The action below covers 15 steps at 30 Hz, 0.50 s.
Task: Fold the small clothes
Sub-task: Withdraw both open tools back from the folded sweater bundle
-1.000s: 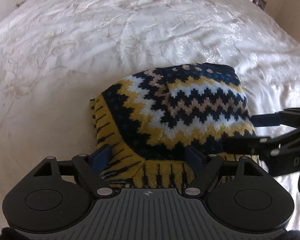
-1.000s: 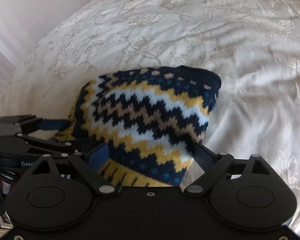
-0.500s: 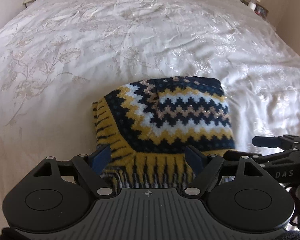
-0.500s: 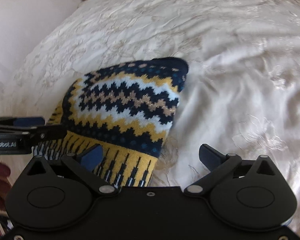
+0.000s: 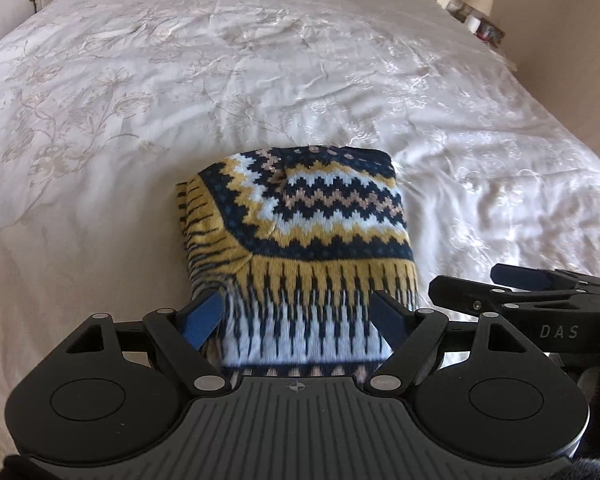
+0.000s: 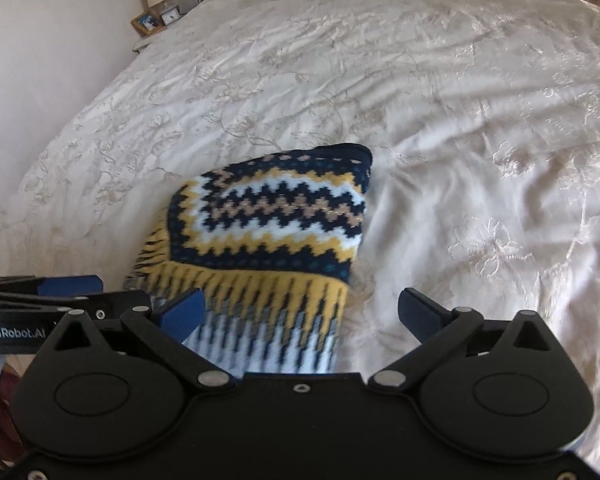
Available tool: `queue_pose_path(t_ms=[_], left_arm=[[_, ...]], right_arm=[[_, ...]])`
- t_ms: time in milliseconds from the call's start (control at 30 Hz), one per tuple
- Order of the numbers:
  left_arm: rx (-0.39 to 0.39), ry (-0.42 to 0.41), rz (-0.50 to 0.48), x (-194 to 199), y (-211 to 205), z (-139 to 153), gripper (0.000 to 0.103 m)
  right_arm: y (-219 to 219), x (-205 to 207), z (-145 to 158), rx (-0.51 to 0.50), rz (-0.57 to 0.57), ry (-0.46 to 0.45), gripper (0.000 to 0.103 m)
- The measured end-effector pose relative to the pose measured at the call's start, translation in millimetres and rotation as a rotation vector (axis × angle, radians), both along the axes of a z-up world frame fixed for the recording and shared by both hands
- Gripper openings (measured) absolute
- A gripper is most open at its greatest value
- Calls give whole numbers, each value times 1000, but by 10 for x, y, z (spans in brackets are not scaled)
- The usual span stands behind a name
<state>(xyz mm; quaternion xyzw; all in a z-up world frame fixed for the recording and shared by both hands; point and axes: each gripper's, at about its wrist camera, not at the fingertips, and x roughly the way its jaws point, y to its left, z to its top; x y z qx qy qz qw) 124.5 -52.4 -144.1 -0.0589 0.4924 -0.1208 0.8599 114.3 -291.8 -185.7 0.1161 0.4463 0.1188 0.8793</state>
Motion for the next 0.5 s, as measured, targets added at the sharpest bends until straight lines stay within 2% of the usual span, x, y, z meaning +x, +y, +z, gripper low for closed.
queue_pose_path(t_ms=[200, 500], left_arm=[[3, -25, -2, -190, 167, 101, 80], [-11, -20, -16, -371, 289, 189, 80]], right_arm=[[224, -250, 172, -6, -33, -2, 102], [483, -559, 441, -82, -80, -24, 102]])
